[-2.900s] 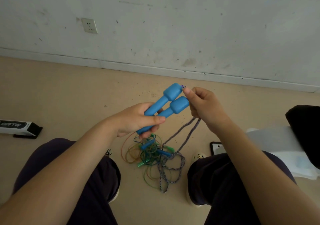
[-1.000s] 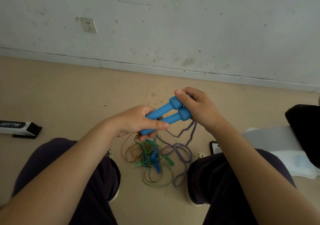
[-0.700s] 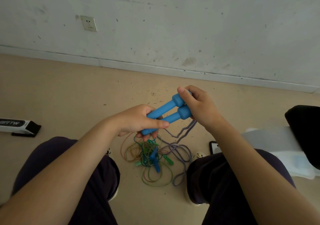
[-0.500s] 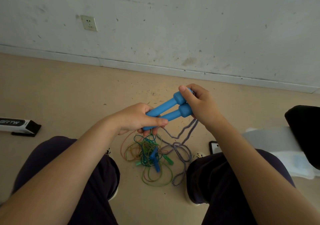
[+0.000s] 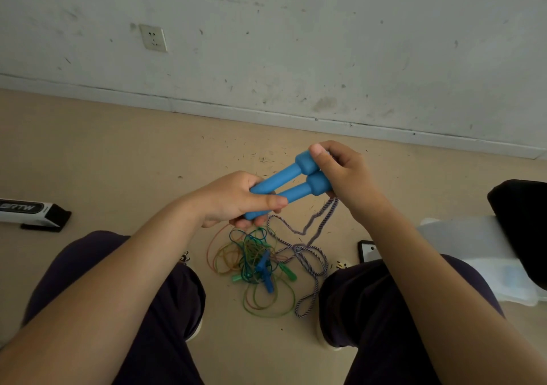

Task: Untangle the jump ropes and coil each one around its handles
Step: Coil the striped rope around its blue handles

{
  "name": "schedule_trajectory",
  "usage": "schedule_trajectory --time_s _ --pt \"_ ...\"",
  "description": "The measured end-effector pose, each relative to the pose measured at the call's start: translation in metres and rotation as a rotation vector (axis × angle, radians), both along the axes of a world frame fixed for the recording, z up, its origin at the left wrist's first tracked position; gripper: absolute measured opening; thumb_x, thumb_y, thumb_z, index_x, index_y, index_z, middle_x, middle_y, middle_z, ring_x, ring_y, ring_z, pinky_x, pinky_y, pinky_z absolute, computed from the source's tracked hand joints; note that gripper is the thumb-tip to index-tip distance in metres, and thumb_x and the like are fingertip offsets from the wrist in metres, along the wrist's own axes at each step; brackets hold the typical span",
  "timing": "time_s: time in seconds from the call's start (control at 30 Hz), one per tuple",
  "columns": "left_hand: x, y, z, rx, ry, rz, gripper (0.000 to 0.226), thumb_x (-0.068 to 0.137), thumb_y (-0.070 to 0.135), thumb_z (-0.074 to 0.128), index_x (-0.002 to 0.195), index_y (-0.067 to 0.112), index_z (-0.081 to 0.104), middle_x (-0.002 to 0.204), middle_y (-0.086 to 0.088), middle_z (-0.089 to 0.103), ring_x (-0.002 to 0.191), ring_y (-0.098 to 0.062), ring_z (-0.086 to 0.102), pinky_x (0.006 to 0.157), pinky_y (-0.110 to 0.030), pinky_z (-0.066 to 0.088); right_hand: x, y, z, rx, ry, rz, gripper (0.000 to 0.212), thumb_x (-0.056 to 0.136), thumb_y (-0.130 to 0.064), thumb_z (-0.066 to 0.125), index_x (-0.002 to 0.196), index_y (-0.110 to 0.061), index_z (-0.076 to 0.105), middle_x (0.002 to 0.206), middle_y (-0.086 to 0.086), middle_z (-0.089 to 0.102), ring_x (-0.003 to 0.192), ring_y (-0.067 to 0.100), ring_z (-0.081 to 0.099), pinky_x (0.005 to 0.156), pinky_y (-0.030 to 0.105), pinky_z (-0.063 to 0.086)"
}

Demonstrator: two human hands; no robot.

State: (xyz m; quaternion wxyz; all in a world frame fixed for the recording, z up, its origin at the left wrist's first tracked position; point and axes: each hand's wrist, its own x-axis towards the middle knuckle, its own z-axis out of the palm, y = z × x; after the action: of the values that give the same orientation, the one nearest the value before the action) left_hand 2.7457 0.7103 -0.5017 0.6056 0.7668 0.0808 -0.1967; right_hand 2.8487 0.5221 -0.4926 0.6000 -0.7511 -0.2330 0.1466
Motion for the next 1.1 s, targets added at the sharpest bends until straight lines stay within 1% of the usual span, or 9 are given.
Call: schedule_trajectory --time_s 0.1,0.23,0.33,0.4,0.47,0.6,0.83,0.97,1.1 --pt "0.002 0.000 0.000 -0.124 -0.098 0.157 0.031 0.086 0.038 0.066 0.092 0.008 0.064 0.059 -0.002 0.055 0.041 -0.009 0.040 0.039 -0.017 0.033 0.004 -0.002 -0.001 0.052 0.078 -0.020 0.040 0.101 -0.044 0.043 0.104 -0.008 0.059 0.068 0.003 0.055 0.050 0.015 0.044 0.045 0.024 0.037" --pt "0.010 0.009 0.001 -0.382 -0.223 0.689 0.028 0.094 0.036 0.062 0.091 0.009 0.061 0.059 0.002 0.053 0.040 -0.007 0.037 0.038 -0.015 0.030 0.009 -0.004 -0.007 -0.085 0.087 -0.051 0.011 0.102 -0.026 0.048 0.101 -0.015 0.047 0.077 0.005 0.059 0.053 0.014 0.047 0.049 0.026 0.041" --pt "0.013 0.019 -0.006 -0.176 -0.205 0.863 0.026 0.094 0.036 0.066 0.092 0.011 0.064 0.062 0.000 0.056 0.040 -0.009 0.040 0.038 -0.016 0.032 0.002 -0.002 -0.012 -0.292 -0.012 0.075 0.005 0.097 -0.016 0.058 0.096 -0.016 0.053 0.081 0.004 0.064 0.052 0.008 0.049 0.049 0.021 0.041" --pt "0.013 0.021 -0.011 0.052 -0.132 0.684 0.024 0.090 0.034 0.071 0.094 0.011 0.066 0.062 -0.001 0.059 0.042 -0.010 0.044 0.039 -0.018 0.036 -0.005 0.001 -0.011 -0.339 -0.034 0.197 0.003 0.094 -0.014 0.063 0.096 -0.013 0.061 0.080 0.004 0.068 0.050 0.000 0.051 0.050 0.019 0.043" --pt "0.010 0.016 -0.014 0.217 -0.036 0.332 0.020 0.086 0.030 0.076 0.090 0.014 0.066 0.061 0.000 0.062 0.043 -0.008 0.048 0.041 -0.018 0.038 -0.009 0.003 -0.009 -0.275 -0.016 0.249 0.003 0.091 -0.010 0.067 0.091 -0.012 0.067 0.076 0.005 0.069 0.051 0.000 0.052 0.051 0.020 0.044" --pt "0.004 0.007 -0.011 0.323 0.117 -0.111 0.028 0.080 0.032 0.082 0.087 0.012 0.064 0.060 0.001 0.061 0.045 -0.008 0.049 0.045 -0.019 0.040 -0.007 0.002 -0.004 -0.168 -0.092 0.185 0.006 0.086 -0.007 0.071 0.089 -0.012 0.072 0.078 0.007 0.071 0.068 0.009 0.064 0.067 0.028 0.055" --pt "0.001 0.001 -0.002 0.243 0.145 -0.179 0.034 0.073 0.037 0.085 0.089 0.014 0.065 0.059 0.001 0.059 0.048 -0.009 0.047 0.045 -0.019 0.038 -0.002 -0.001 -0.003 -0.174 -0.174 0.092 0.024 0.085 -0.016 0.075 0.082 -0.011 0.052 0.074 0.014 0.063 0.064 0.014 0.052 0.061 0.030 0.045" --pt "0.002 -0.003 -0.004 0.180 0.091 -0.142 0.028 0.074 0.038 0.083 0.083 0.017 0.065 0.057 0.000 0.057 0.047 -0.010 0.045 0.043 -0.019 0.036 -0.003 0.001 -0.004 -0.196 -0.144 0.174 0.019 0.083 -0.021 0.077 0.079 -0.009 0.062 0.068 0.000 0.059 0.060 0.005 0.048 0.057 0.019 0.041" --pt "0.002 0.001 -0.005 0.079 0.069 -0.095 0.030 0.071 0.036 0.086 0.081 0.017 0.065 0.057 -0.003 0.056 0.048 -0.014 0.041 0.041 -0.020 0.030 -0.004 -0.001 -0.001 -0.282 -0.126 0.252 0.018 0.082 -0.034 0.076 0.088 -0.017 0.074 0.081 -0.005 0.068 0.069 0.000 0.056 0.065 0.015 0.045"
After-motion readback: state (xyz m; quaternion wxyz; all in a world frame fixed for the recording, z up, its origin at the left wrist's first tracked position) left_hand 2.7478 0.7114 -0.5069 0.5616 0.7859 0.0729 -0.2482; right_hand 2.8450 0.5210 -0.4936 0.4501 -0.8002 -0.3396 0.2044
